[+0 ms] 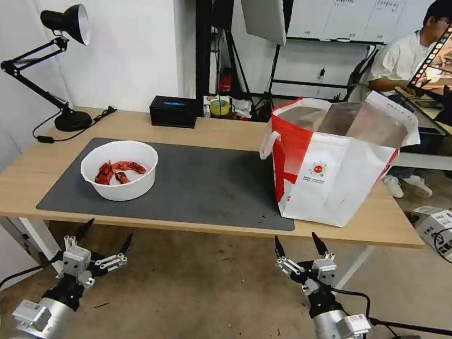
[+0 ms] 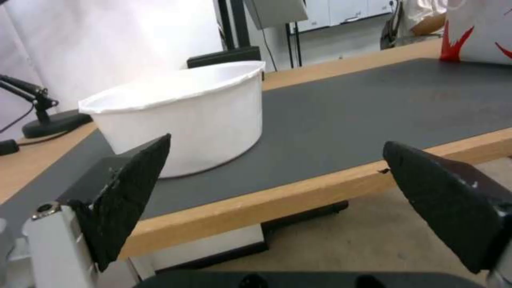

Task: Pick up the trash from the table and place it into the takeout bag.

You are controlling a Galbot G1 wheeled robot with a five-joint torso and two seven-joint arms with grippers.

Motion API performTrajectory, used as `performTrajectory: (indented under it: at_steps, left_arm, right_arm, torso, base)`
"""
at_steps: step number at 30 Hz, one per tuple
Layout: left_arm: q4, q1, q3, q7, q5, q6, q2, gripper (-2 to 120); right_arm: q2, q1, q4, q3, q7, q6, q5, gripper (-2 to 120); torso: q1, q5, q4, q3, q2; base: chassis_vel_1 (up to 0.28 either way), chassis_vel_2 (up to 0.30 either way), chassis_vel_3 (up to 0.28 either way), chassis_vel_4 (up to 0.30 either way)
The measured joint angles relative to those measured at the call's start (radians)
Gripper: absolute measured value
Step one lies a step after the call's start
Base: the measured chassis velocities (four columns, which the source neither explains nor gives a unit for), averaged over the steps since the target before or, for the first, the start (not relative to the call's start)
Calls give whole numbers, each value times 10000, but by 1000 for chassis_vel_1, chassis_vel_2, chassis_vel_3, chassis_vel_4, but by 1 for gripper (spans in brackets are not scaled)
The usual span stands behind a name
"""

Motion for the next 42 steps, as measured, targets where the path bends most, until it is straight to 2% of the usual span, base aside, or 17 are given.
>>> performTrajectory:
  at_steps: [17,23,26,27,30,31,34,35,38,39,41,42]
  left_arm:
    - [130,-113,17,18,-33,-30,69,100]
    - [49,-375,-118,-244,-461,174,522,100]
    - [10,-691,-220,-516,-903,507,1101,100]
    - [10,-691,-220,-516,-903,507,1101,100]
    - [-198,-1269,-460,-688,-1730,1036,1780,100]
    - [-198,-1269,-460,-688,-1730,1036,1780,100]
    - [-214,-2160,-567,-1101,-2963,1690,2986,100]
    - [-214,-2160,-567,-1101,-2963,1690,2986,100]
    - [74,-2821,-306,-1573,-4095,2158,4019,100]
    - [74,-2821,-306,-1573,-4095,2158,4019,100]
    - [442,-3522,90,-1920,-5129,2658,4921,100]
    - [442,-3522,90,-1920,-5129,2658,4921,100]
  right_arm:
    - [11,97,-195,-62,21,-44,-181,100]
    - [7,102,-191,-63,22,-39,-181,100]
    - [4,104,-189,-63,21,-37,-181,100]
    - [4,104,-189,-63,21,-37,-181,100]
    - [2,106,-186,-62,23,-34,-180,100]
    - [2,106,-186,-62,23,-34,-180,100]
    - [1,108,-181,-61,21,-30,-177,100]
    - [1,108,-181,-61,21,-30,-177,100]
    - [1,109,-179,-61,21,-29,-175,100]
    - [1,109,-179,-61,21,-29,-175,100]
    - [1,109,-177,-61,21,-27,-173,100]
    - [1,109,-177,-61,21,-27,-173,100]
  torso:
    - [0,0,0,0,-1]
    - [0,0,0,1,0]
    - [1,-1,0,0,-1]
    - [1,-1,0,0,-1]
    - [0,-2,0,0,0]
    - [0,-2,0,0,0]
    - [1,-3,0,1,-1]
    - [1,-3,0,1,-1]
    - [1,0,-2,1,-1]
    - [1,0,-2,1,-1]
    - [1,-4,-1,1,-1]
    - [1,-4,-1,1,-1]
  base:
    - [0,0,0,0]
    - [0,0,0,0]
    - [0,0,0,0]
    - [0,0,0,0]
    - [0,0,0,0]
    - [0,0,0,0]
    - [0,0,0,0]
    - [0,0,0,0]
    - [0,0,0,0]
    - [0,0,0,0]
    - [0,0,0,0]
    - [0,0,0,0]
